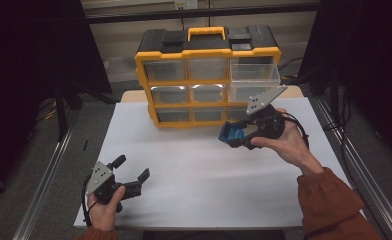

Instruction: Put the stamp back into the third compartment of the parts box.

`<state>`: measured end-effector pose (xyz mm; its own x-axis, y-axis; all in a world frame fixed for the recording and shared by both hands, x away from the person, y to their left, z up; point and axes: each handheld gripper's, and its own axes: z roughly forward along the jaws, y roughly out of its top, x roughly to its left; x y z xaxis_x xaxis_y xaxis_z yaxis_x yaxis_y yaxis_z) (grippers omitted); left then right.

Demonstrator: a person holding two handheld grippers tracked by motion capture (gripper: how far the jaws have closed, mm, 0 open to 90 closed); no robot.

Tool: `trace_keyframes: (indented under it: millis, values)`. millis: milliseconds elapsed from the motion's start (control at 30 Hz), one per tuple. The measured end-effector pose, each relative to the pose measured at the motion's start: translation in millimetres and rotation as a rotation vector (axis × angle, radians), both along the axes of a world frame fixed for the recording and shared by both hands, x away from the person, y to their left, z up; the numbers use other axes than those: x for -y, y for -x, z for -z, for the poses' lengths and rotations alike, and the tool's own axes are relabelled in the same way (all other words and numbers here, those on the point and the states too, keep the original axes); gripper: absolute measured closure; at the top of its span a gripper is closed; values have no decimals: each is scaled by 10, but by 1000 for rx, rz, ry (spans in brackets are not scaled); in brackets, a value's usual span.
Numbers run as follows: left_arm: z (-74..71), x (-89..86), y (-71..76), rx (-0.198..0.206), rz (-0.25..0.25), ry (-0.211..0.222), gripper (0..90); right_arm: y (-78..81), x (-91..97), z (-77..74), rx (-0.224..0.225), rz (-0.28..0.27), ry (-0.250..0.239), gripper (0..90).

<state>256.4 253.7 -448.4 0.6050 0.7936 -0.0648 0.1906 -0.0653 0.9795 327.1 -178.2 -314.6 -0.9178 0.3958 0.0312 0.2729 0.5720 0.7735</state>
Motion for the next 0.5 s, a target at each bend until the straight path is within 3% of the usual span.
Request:
trace_keyframes:
  millis: [333, 433, 500]
  values:
    - [-4, 21, 11, 0, 1, -5, 36, -53, 78, -290, 35, 19, -14, 423]
    - [-24, 30, 17, 27, 4, -44, 37, -68, 106, -336, 39, 13, -25, 423]
    - [-17, 48, 17, 12, 12, -34, 37, -84, 124, -366, 42, 20, -29, 423]
